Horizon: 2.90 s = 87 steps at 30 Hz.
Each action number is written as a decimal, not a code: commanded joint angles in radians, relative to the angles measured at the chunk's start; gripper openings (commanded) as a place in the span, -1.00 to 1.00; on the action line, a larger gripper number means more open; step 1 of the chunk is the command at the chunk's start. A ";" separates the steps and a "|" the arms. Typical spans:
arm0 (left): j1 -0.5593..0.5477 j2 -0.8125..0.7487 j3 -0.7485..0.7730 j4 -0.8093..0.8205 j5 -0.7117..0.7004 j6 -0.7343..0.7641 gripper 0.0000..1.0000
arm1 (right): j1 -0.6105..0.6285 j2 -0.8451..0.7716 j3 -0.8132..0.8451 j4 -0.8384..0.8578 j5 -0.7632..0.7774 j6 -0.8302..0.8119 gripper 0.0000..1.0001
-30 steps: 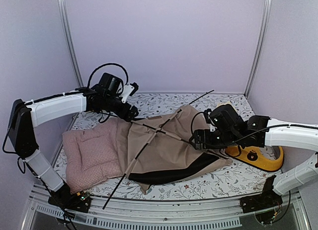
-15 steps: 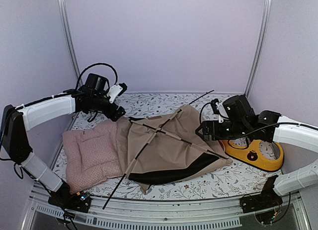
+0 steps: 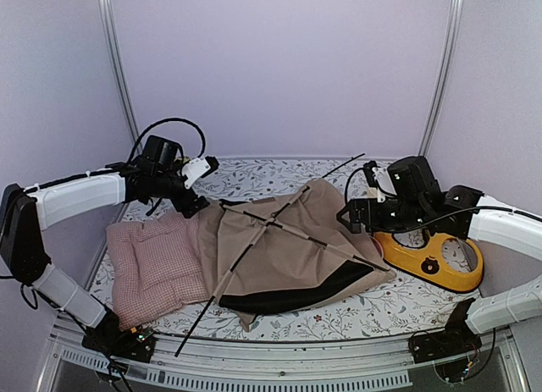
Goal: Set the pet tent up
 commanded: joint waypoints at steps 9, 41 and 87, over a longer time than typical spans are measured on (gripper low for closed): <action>0.017 0.078 0.035 0.026 -0.004 0.153 0.90 | -0.034 -0.015 0.020 0.051 -0.011 -0.026 0.92; 0.008 0.269 0.052 0.065 0.129 0.248 0.60 | -0.050 -0.015 -0.007 0.087 0.009 0.031 0.92; 0.000 0.258 0.035 0.097 0.159 0.259 -0.20 | -0.050 -0.024 -0.015 0.087 0.024 0.036 0.92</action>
